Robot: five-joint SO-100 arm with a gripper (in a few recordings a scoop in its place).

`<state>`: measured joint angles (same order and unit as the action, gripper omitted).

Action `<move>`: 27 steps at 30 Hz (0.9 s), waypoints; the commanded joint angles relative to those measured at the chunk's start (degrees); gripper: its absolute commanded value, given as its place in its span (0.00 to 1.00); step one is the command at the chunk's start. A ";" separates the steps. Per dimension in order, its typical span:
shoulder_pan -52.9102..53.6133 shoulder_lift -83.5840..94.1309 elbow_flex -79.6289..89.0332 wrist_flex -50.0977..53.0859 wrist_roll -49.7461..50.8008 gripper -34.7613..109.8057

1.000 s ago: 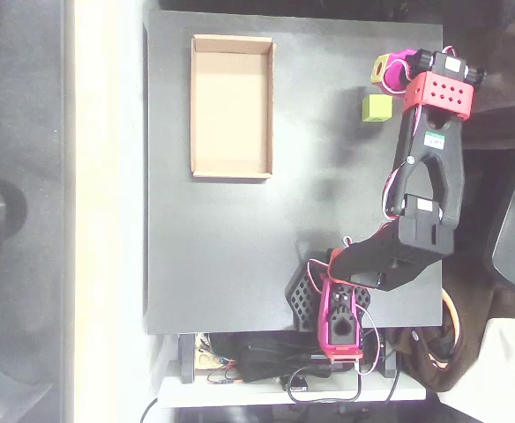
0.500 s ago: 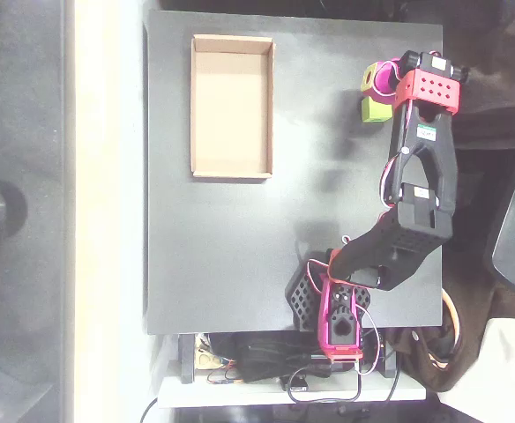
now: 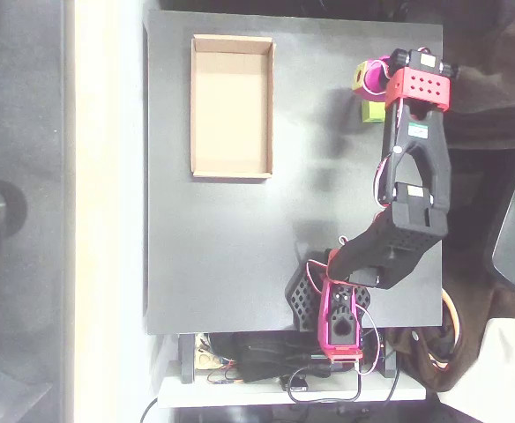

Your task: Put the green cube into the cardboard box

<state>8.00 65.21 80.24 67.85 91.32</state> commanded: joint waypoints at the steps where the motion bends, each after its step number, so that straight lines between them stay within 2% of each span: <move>1: 0.53 1.93 1.67 0.79 0.35 0.48; 27: 1.32 2.11 7.29 0.70 0.18 0.48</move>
<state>8.53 66.36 86.13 67.32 91.32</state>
